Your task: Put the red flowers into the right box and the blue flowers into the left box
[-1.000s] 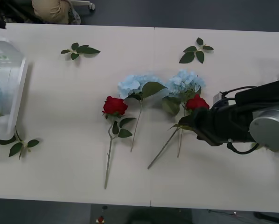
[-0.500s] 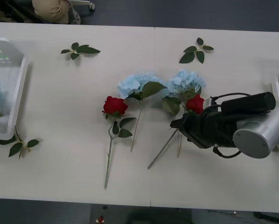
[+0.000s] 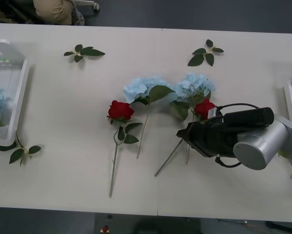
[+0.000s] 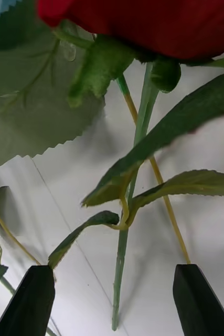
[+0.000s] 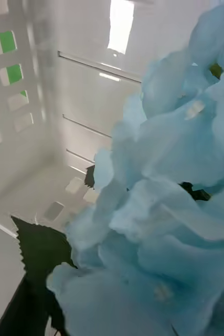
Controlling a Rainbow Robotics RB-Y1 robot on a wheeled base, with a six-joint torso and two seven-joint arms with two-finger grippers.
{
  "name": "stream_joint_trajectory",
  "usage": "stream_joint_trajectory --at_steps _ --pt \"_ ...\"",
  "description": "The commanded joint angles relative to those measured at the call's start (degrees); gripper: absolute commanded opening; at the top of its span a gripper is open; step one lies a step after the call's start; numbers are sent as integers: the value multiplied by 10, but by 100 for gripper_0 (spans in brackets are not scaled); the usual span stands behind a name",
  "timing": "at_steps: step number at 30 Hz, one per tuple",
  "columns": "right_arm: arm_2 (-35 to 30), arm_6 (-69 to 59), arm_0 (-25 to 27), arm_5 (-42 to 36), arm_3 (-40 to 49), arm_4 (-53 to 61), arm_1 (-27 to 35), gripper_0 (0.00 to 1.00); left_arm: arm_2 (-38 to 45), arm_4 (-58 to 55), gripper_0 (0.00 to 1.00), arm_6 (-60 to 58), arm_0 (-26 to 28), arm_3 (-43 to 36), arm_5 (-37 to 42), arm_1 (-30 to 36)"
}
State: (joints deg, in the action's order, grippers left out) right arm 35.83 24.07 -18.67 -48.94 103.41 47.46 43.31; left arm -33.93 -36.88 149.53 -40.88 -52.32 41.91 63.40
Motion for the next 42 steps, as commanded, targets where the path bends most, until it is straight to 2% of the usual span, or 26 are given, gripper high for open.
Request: stream_joint_trajectory --at_steps 1,5,9,11,13,14,19,23,27,29,33,34,37,42 --pt "1 2 -16 13 -10 -10 -2 64 8 -18 100 43 -1 -35 32 21" --pt "2 9 -20 17 -28 -12 -17 58 53 -79 100 55 -2 -78 130 35" --pt "2 19 -26 18 -46 -17 -33 44 157 -119 100 55 -2 -138 290 39" --pt "2 20 -27 18 -50 -18 -37 43 175 -121 100 55 -1 -151 319 39" --pt "2 28 -29 18 -62 -19 -45 43 220 -120 100 55 -2 -191 385 39" --pt "2 30 -30 18 -65 -19 -47 35 230 -116 100 55 -2 -201 396 39" --pt "2 41 -37 18 -85 -22 -61 22 296 -99 100 55 -2 -253 441 39" --pt "2 48 -38 18 -89 -27 -65 0 320 -128 100 55 -1 -312 486 32" --pt "2 54 -38 19 -89 -29 -64 0 320 -207 100 55 -1 -342 491 -2" --pt "2 57 -38 20 -89 -29 -62 0 313 -237 100 55 -1 -347 479 -51" --pt "0 59 -38 26 -87 -23 -55 0 267 -224 100 47 1 -349 430 -125" --pt "0 59 -38 26 -87 -23 -55 0 267 -224 100 47 1 -349 430 -125" --pt "-15 57 -31 25 -61 -18 -39 0 234 -212 100 -47 19 -350 383 -173" --pt "-73 56 3 -11 7 -5 -5 0 229 -212 100 -169 72 -372 351 -236"
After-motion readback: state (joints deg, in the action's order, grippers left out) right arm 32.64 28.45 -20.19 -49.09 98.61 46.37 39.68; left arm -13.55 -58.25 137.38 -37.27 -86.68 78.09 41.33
